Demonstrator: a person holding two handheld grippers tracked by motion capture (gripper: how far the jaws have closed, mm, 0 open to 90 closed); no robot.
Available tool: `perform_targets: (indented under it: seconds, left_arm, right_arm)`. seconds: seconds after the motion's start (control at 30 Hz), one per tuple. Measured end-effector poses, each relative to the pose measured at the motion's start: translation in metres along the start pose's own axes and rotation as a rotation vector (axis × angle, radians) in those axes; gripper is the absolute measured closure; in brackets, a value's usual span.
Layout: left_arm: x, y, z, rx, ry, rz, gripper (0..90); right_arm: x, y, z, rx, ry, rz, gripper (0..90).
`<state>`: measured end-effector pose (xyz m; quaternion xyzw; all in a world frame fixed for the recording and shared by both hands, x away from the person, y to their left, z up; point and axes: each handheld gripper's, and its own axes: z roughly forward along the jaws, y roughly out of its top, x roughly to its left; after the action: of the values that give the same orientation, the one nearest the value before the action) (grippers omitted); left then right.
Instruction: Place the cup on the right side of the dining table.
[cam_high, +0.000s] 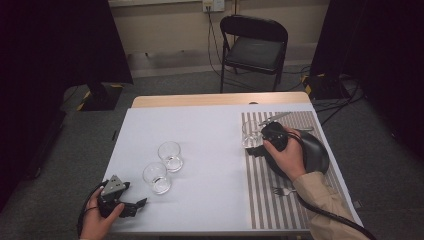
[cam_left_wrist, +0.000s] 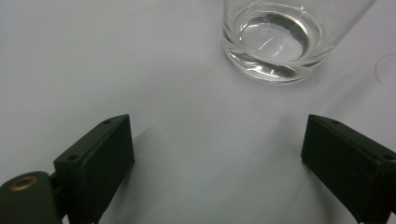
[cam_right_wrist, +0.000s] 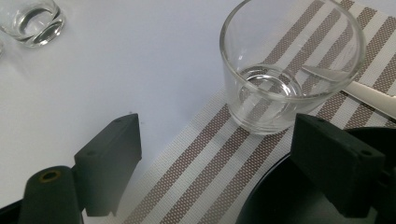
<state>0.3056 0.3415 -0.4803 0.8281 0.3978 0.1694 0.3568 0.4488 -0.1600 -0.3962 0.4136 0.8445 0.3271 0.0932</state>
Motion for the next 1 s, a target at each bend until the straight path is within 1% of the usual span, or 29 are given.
perform_targets:
  seconds: [0.17,0.23,0.33,0.57,0.7,1.0]
  left_arm:
    - [0.000,0.000,0.000,0.000,0.000,0.000,8.5]
    - [0.000,0.000,0.000,0.000,0.000,-0.001,8.5]
    - [0.000,0.000,0.000,0.000,-0.001,-0.001,8.6]
    - [0.000,0.000,0.000,0.000,-0.001,0.000,8.5]
    - [0.000,0.000,0.000,0.000,-0.001,-0.001,8.5]
    - [0.000,0.000,0.000,0.000,0.000,0.000,8.6]
  right_arm:
    - [0.005,-0.002,0.001,0.008,0.008,0.000,15.9]
    - [0.006,-0.002,0.002,0.001,0.016,-0.011,15.9]
    - [0.009,-0.002,0.002,0.010,0.022,-0.016,15.8]
    - [0.016,-0.002,0.003,0.003,0.035,-0.027,15.9]
    - [0.020,-0.003,0.005,0.002,0.048,-0.047,15.8]
    - [0.028,-0.005,0.009,0.023,0.068,-0.067,15.8]
